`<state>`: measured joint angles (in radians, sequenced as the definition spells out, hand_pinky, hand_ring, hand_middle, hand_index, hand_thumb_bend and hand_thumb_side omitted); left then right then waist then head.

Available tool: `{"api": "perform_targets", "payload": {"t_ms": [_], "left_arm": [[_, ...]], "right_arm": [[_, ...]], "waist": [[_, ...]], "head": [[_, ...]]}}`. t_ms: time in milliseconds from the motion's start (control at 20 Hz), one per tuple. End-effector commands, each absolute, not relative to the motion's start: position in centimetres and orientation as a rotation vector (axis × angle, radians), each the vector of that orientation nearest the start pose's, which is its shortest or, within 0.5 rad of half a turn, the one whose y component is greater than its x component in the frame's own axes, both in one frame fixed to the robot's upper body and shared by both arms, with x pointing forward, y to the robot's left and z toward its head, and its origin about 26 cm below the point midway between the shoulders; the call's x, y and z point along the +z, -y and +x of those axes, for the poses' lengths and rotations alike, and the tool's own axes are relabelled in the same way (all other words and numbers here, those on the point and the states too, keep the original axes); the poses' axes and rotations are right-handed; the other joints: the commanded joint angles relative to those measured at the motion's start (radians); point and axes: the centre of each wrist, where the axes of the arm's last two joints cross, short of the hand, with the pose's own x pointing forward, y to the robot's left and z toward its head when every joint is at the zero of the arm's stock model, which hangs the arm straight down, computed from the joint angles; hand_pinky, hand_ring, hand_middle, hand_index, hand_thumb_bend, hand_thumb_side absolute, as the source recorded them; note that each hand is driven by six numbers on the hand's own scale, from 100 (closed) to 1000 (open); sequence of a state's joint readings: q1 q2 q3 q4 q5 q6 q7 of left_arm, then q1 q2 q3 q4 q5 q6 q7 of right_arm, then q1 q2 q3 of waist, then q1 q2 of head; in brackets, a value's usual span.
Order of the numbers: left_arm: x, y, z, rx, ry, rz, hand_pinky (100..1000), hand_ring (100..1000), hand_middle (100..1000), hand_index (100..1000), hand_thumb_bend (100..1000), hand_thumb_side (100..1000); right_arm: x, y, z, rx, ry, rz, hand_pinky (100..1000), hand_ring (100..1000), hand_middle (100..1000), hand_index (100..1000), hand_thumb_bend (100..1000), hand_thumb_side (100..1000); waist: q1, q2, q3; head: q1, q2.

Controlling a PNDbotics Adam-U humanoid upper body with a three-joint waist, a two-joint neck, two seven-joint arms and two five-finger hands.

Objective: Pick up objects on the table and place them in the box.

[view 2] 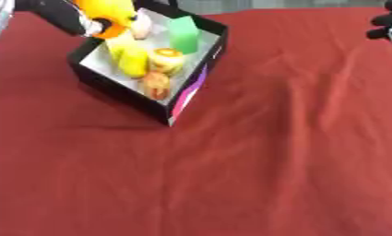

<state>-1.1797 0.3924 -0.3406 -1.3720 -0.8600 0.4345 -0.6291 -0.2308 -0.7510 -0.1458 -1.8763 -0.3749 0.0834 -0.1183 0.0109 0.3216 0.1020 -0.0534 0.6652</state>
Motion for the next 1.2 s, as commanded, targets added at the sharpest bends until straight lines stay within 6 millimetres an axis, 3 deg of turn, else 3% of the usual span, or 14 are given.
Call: {"api": "perform_targets", "payload": {"t_ms": [50, 250, 350, 400, 450, 550, 600, 700, 750, 850, 900, 950, 1050, 1200], "left_arm": [[35.6, -13.5, 42.5, -1.300, 1.519, 1.027, 579, 574, 550, 577, 364, 100], [34.0, -14.1, 44.6, -1.295, 1.465, 1.066, 613, 604, 588, 631, 434, 100], [33.2, -14.3, 45.5, -1.304, 1.442, 1.085, 669, 656, 648, 691, 500, 183], [32.9, -14.3, 46.0, -1.312, 1.431, 1.091, 800, 794, 792, 862, 634, 419], [32.6, -14.3, 46.4, -1.317, 1.428, 1.091, 850, 849, 840, 914, 716, 543], [32.4, -14.8, 47.2, -1.307, 1.437, 1.084, 865, 869, 857, 954, 768, 653], [32.3, -15.1, 47.7, -1.299, 1.444, 1.077, 867, 877, 870, 974, 865, 783], [32.7, -15.7, 48.1, -1.277, 1.482, 1.064, 852, 866, 861, 972, 931, 881], [33.2, -16.2, 48.1, -1.259, 1.518, 1.065, 847, 860, 855, 966, 903, 892], [35.2, -17.5, 47.5, -1.197, 1.617, 1.084, 828, 835, 829, 942, 697, 910], [36.4, -18.2, 47.1, -1.161, 1.672, 1.095, 802, 807, 795, 906, 501, 850], [37.7, -19.1, 46.5, -1.113, 1.730, 1.110, 780, 791, 780, 896, 432, 791], [39.5, -20.8, 45.4, -1.004, 1.834, 1.122, 751, 767, 762, 893, 385, 744], [39.8, -24.0, 44.1, -0.859, 1.940, 1.125, 752, 772, 762, 893, 424, 696]], "right_arm": [[24.5, 37.1, 29.5, 0.278, 2.084, -0.355, 971, 738, 699, 833, 100, 520], [24.6, 37.0, 29.5, 0.275, 2.088, -0.348, 971, 738, 699, 832, 100, 520], [24.6, 37.0, 29.5, 0.272, 2.088, -0.346, 971, 738, 699, 832, 100, 520], [24.6, 37.0, 29.5, 0.271, 2.088, -0.345, 971, 738, 699, 832, 100, 520], [24.5, 37.0, 29.5, 0.271, 2.087, -0.344, 971, 738, 699, 832, 100, 520], [24.5, 37.0, 29.5, 0.270, 2.084, -0.344, 971, 738, 699, 832, 100, 520], [24.4, 37.0, 29.5, 0.270, 2.083, -0.344, 971, 738, 699, 833, 100, 520], [24.4, 37.0, 29.5, 0.271, 2.080, -0.346, 970, 738, 698, 832, 100, 520], [24.4, 37.0, 29.5, 0.270, 2.080, -0.347, 970, 738, 698, 832, 100, 521], [24.4, 37.0, 29.4, 0.266, 2.084, -0.345, 970, 738, 698, 832, 100, 523], [24.5, 37.0, 29.4, 0.264, 2.088, -0.345, 970, 738, 698, 832, 100, 524], [24.6, 37.1, 29.3, 0.259, 2.094, -0.346, 970, 739, 699, 833, 100, 525], [24.7, 37.2, 29.1, 0.248, 2.106, -0.349, 970, 740, 700, 833, 100, 524], [24.8, 37.3, 28.9, 0.231, 2.121, -0.363, 969, 743, 704, 836, 100, 525]], "waist": [[-0.002, -0.030, -0.003], [-0.004, -0.031, -0.005], [-0.005, -0.031, -0.005], [-0.006, -0.031, -0.005], [-0.007, -0.032, -0.004], [-0.008, -0.033, -0.002], [-0.008, -0.033, -0.002], [-0.009, -0.035, 0.001], [-0.009, -0.035, 0.002], [-0.009, -0.036, 0.004], [-0.008, -0.036, 0.007], [-0.009, -0.037, 0.011], [-0.010, -0.039, 0.020], [-0.010, -0.051, 0.036]], "head": [[0.006, -0.014], [0.007, -0.019], [0.007, -0.019], [0.007, -0.018], [0.008, -0.018], [0.006, -0.015], [0.004, -0.012], [-0.004, -0.005], [-0.008, -0.002], [-0.014, 0.003], [-0.016, 0.005], [-0.021, 0.007], [-0.031, 0.011], [-0.045, 0.017]]}}
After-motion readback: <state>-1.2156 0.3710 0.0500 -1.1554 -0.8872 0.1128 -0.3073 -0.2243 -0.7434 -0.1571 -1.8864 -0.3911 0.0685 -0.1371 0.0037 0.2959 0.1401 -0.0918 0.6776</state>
